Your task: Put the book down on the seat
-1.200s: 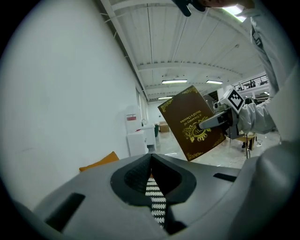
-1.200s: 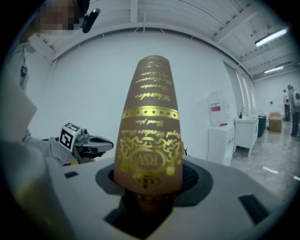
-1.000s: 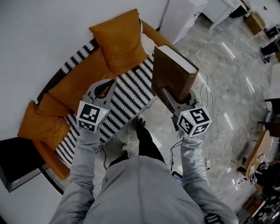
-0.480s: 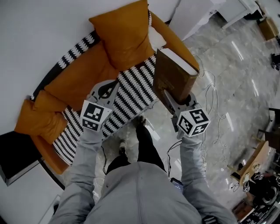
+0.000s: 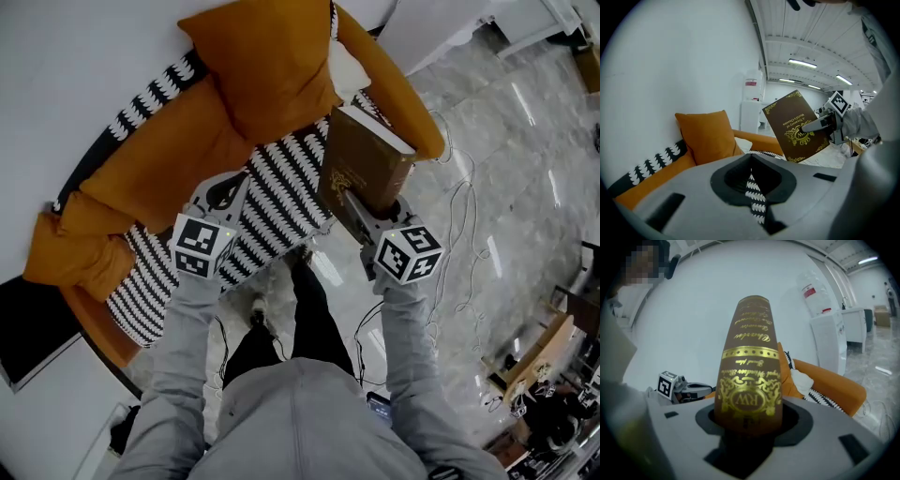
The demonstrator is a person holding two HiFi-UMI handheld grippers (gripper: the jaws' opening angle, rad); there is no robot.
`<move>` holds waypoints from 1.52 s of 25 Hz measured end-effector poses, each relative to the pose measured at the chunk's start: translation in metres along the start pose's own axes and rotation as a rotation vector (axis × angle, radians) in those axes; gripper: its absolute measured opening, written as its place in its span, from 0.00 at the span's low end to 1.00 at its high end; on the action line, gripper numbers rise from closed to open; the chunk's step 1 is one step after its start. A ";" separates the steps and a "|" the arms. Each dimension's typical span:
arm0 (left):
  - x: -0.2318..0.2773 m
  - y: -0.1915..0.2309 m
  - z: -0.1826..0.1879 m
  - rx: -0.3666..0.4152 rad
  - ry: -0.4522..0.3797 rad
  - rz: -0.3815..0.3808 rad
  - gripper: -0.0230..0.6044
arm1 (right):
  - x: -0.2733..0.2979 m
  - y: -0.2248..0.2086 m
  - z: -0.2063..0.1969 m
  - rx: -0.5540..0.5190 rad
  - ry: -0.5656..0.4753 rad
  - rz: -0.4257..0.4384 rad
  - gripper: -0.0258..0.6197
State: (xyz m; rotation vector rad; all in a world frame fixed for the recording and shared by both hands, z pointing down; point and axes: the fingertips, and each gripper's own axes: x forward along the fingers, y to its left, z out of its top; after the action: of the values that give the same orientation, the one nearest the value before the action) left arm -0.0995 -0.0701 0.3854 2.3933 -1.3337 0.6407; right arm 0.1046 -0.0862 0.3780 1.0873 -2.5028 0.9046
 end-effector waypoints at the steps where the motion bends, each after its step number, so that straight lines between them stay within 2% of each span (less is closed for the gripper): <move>1: 0.005 0.001 -0.004 -0.008 0.003 0.005 0.08 | 0.006 -0.006 -0.004 0.018 0.004 0.011 0.42; 5: 0.024 0.010 -0.024 -0.035 0.006 0.018 0.08 | 0.036 -0.026 -0.024 0.067 0.019 0.035 0.42; 10: 0.047 0.017 -0.063 -0.064 0.011 0.026 0.08 | 0.073 -0.043 -0.060 0.074 0.052 0.049 0.42; 15: 0.075 0.022 -0.070 -0.083 0.040 0.023 0.08 | 0.103 -0.065 -0.077 0.133 0.103 0.057 0.42; 20: 0.094 0.017 -0.120 -0.115 0.056 0.028 0.08 | 0.130 -0.089 -0.137 0.190 0.154 0.053 0.42; 23: 0.097 0.014 -0.135 -0.121 0.076 0.029 0.08 | 0.143 -0.101 -0.157 0.270 0.162 0.040 0.42; 31: 0.102 0.015 -0.144 -0.139 0.119 0.023 0.08 | 0.174 -0.129 -0.193 0.490 0.182 0.016 0.42; 36: 0.089 0.019 -0.143 -0.145 0.106 0.023 0.08 | 0.190 -0.132 -0.193 0.567 0.140 -0.003 0.42; 38: 0.080 0.020 -0.140 -0.144 0.126 0.021 0.08 | 0.194 -0.126 -0.191 0.650 0.109 0.002 0.42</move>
State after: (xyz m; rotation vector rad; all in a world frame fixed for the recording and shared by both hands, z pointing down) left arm -0.1108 -0.0699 0.5473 2.1910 -1.3080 0.6656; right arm 0.0633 -0.1396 0.6703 1.1546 -2.1599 1.7961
